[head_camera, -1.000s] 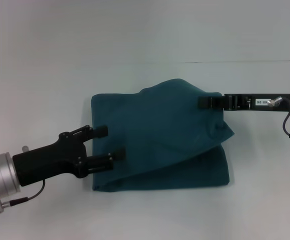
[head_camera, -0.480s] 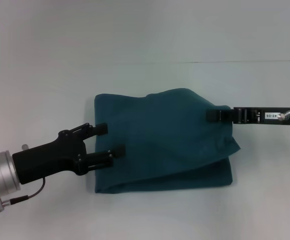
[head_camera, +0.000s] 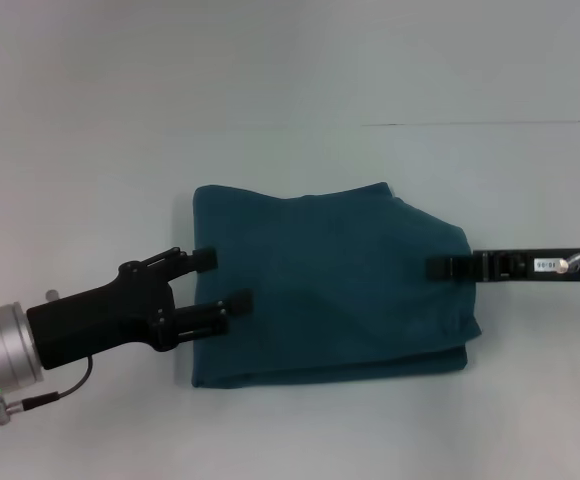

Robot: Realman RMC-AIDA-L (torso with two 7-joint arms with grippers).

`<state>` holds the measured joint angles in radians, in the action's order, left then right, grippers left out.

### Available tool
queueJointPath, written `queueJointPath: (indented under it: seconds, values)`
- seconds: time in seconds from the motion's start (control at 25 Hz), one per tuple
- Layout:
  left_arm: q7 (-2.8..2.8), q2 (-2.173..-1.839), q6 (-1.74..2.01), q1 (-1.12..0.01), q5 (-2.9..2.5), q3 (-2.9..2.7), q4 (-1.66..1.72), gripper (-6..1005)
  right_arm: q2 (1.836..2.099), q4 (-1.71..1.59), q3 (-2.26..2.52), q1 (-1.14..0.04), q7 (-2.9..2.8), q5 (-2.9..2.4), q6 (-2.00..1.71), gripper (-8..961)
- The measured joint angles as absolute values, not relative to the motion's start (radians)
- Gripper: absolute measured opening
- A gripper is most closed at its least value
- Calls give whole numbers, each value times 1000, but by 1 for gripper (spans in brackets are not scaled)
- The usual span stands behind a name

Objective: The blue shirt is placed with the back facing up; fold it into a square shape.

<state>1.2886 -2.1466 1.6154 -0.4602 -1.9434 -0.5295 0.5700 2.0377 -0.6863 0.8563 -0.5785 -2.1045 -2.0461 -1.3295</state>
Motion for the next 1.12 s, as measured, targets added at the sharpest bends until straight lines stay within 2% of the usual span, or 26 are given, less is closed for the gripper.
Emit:
queueJointPath:
  seconds: [0.12,0.48,0.72,0.8,0.92,1.12]
  values:
    - [1289,-2148,1615,-460,-1943,-530,569,885,2045,-664,859,-580,-2109,-2081,-1285,63]
    - [1289,-2149,1597,-469,-1945,-534,568,885,2043,-591,862,-605,-2101,-2108,-1188,68]
    - [1284,-2149,1587,-472,-1946,-537,567,885,2018,-617,848,-621,-2132,-2099,-1163,71]
    - [1283,-2149,1587,-472,-1945,-537,567,885,2003,-619,844,-635,-2168,-2099,-1154,293]
    - [1283,-2149,1587,-472,-1945,-534,567,885,1971,-611,845,-668,-2249,-2104,-1132,400]
    - [1282,-2149,1587,-472,-1945,-532,569,885,1958,-587,846,-696,-2302,-2116,-1111,603]
